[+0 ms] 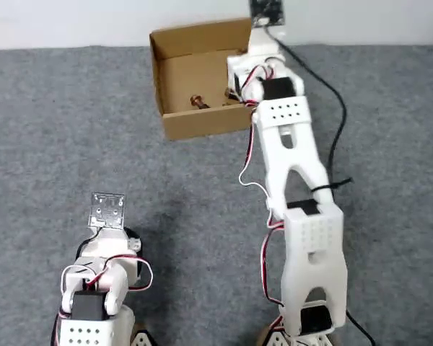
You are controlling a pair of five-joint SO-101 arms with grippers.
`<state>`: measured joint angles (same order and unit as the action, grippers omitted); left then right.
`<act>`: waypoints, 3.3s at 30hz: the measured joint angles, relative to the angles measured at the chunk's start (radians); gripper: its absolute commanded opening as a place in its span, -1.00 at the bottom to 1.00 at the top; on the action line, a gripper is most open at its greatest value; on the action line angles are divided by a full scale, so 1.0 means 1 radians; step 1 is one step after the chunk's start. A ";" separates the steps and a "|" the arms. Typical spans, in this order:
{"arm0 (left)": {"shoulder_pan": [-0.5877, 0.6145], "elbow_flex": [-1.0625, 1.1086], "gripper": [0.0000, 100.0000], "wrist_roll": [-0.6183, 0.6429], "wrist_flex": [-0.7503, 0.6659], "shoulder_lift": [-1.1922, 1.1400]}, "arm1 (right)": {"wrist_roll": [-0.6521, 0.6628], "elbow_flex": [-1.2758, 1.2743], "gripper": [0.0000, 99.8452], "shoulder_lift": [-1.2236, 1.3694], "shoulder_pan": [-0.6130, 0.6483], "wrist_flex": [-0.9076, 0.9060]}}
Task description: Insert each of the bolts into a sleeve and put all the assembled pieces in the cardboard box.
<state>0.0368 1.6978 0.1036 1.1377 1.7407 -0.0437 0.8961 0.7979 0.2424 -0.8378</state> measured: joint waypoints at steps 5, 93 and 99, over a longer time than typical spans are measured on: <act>0.000 0.000 -0.99 0.000 0.002 0.012 | 0.077 0.140 -0.97 0.195 0.000 -0.005; 0.000 0.000 -0.99 0.000 0.002 0.012 | -0.126 -2.297 -0.98 -2.348 -0.175 -0.244; 0.000 0.000 -0.99 0.000 0.002 0.012 | -0.048 -2.507 -0.98 -2.605 -0.173 -0.255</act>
<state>0.0368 1.6978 0.1036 1.1393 1.7530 -0.0913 -1.6111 -1.8075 0.0690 -1.0925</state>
